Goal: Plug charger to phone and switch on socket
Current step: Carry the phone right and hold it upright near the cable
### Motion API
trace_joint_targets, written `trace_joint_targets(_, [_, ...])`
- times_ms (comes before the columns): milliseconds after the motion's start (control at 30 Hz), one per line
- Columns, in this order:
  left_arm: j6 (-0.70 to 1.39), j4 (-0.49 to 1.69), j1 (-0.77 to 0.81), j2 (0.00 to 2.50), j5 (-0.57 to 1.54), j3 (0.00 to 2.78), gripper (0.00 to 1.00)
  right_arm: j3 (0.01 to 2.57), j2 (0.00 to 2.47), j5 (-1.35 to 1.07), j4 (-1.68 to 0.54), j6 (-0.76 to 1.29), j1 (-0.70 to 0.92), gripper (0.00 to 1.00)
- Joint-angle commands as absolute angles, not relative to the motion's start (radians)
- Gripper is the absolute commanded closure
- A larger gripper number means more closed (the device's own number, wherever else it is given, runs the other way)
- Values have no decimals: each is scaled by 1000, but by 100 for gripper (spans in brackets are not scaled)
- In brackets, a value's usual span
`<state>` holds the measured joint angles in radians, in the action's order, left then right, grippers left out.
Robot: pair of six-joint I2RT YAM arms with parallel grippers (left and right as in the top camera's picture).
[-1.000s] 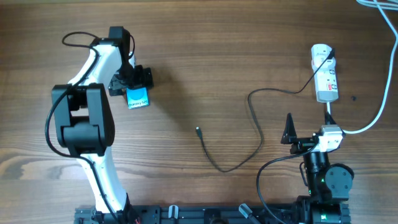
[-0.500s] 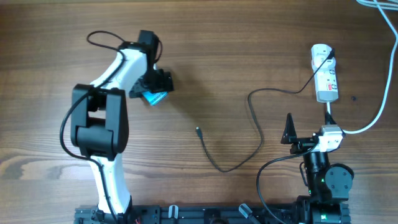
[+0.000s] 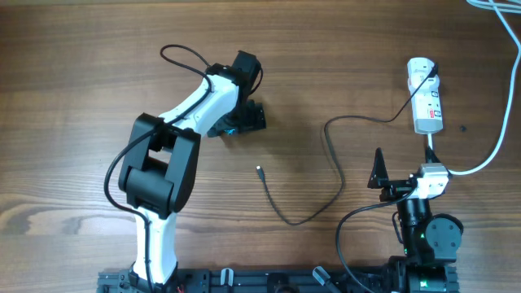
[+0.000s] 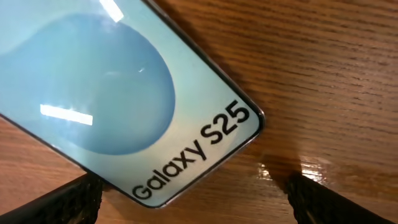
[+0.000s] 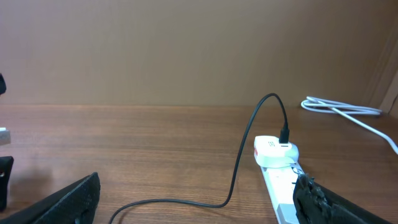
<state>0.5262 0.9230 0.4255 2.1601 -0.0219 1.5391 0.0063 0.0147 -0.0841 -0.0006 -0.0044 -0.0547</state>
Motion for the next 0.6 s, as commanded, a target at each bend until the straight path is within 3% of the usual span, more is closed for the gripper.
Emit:
trace_joint_targets(0, [690, 883, 435, 2267, -62, 1470, 0, 5, 7, -72, 2, 6, -50, 0])
trace_joint_targets(200, [873, 825, 392, 2267, -98, 1470, 0, 5, 7, -71, 2, 6, -50, 0])
trace_joint_targets(567, [887, 765, 337, 2267, -143, 1470, 0, 5, 7, -71, 2, 6, -50, 0])
